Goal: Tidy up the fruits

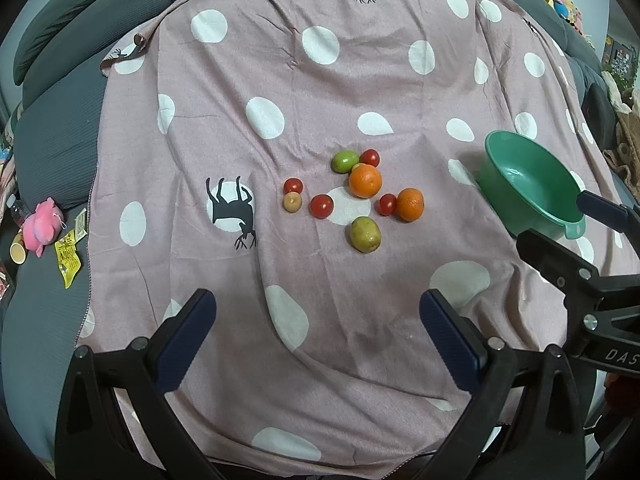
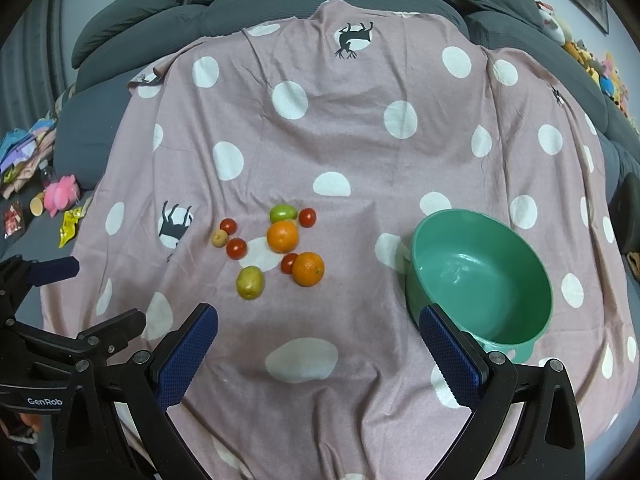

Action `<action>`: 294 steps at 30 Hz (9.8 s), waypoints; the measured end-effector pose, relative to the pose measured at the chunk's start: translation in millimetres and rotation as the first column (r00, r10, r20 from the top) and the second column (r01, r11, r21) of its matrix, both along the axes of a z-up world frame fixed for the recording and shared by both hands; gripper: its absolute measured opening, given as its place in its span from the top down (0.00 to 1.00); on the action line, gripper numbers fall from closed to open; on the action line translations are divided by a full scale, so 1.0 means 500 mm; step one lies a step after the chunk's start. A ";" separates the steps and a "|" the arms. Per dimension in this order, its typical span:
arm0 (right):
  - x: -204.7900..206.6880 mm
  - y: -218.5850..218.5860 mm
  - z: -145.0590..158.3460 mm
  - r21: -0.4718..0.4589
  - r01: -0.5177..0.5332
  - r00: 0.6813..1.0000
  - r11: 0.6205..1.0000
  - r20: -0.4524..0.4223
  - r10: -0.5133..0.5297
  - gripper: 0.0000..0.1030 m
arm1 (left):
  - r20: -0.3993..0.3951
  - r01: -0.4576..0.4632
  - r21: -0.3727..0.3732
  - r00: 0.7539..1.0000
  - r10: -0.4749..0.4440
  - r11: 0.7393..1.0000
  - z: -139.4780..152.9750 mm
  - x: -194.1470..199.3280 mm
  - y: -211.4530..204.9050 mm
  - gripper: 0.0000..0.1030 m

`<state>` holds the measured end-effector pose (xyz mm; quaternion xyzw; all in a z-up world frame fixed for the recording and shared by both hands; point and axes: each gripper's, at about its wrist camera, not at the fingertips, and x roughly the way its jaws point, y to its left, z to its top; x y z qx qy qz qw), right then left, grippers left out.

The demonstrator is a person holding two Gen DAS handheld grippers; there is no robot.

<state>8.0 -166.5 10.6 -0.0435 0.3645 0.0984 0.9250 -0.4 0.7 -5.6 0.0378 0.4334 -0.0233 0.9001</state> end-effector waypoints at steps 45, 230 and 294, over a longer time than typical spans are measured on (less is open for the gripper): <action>0.023 -0.003 -0.037 0.004 0.007 0.999 1.000 -0.044 -0.007 0.01 | -0.050 0.006 -0.042 0.999 -0.008 0.999 -0.040 0.019 0.016 0.01; 0.107 -0.158 -0.112 0.243 -0.030 0.996 0.970 -0.076 0.050 0.59 | -0.111 -0.049 -0.326 0.994 0.013 0.944 -0.154 0.164 0.043 0.31; 0.390 0.102 -0.186 0.112 -0.243 0.958 0.964 -0.130 0.257 0.53 | -0.141 -0.029 -0.243 0.990 -0.006 0.970 -0.230 0.383 0.037 0.57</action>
